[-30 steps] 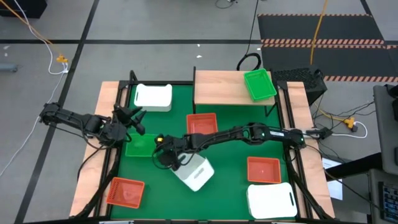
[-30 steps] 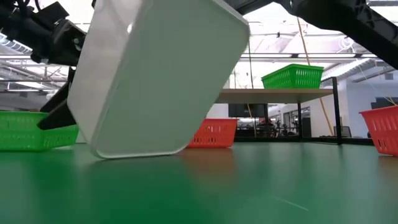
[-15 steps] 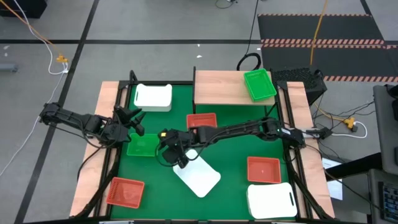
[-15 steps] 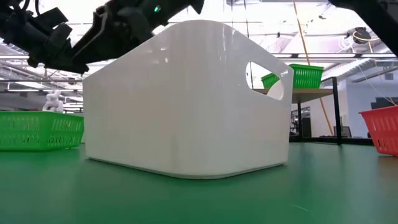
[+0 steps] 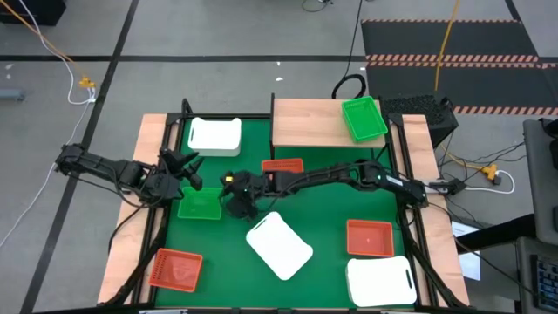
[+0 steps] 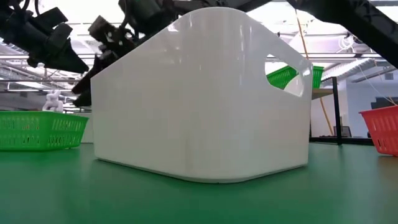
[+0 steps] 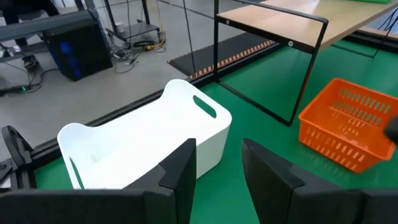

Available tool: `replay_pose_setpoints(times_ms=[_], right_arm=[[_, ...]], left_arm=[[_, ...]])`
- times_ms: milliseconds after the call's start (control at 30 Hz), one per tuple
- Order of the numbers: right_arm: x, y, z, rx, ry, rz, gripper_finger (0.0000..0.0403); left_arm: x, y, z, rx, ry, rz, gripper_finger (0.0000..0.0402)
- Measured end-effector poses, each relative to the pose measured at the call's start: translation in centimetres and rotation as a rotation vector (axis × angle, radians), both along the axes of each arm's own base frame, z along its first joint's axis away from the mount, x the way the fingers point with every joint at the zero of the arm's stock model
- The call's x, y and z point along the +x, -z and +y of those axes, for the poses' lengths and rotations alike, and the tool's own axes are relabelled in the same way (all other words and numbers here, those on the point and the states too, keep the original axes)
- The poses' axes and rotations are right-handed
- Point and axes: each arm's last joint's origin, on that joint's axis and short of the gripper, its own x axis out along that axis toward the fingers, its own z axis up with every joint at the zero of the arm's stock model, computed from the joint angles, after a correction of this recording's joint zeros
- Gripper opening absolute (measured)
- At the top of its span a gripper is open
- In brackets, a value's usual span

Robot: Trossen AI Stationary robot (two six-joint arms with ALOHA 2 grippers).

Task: Stack baskets on shelf by color
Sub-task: Stack the green bin on top of the green bin on the shelf

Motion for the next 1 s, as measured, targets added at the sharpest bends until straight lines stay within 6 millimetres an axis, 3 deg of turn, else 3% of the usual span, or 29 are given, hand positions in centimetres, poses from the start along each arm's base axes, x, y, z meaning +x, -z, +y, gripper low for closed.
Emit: replay_pose_setpoints(times_ms=[100,433,600,733,933,1000], right_arm=[[0.1,0.2,-0.5,-0.056,-0.027,-0.010,0.0210],[1.1,4.6,-0.1,-0.183,-0.113,-0.036,0.0210],[1.1,4.6,0.0,-0.183,-0.112,-0.042,0.0200],[1.0,4.6,0.0,-0.172,-0.108,-0.023,0.0149],[0.6,4.9,0.0,-0.165,-0.111,0.044,0.0019],[0.3,4.4,0.0,-0.145,-0.098,0.073,0.0010]], left_arm=[[0.0,0.0,0.0,0.001,0.000,0.001,0.0131],[0.0,0.0,0.0,0.004,0.002,0.002,0.0131],[0.0,0.0,0.0,0.009,-0.003,0.000,0.0131],[0.0,0.0,0.0,0.009,-0.003,0.000,0.0131],[0.0,0.0,0.0,0.006,0.002,0.003,0.0131],[0.0,0.0,0.0,0.004,0.003,0.004,0.0131]])
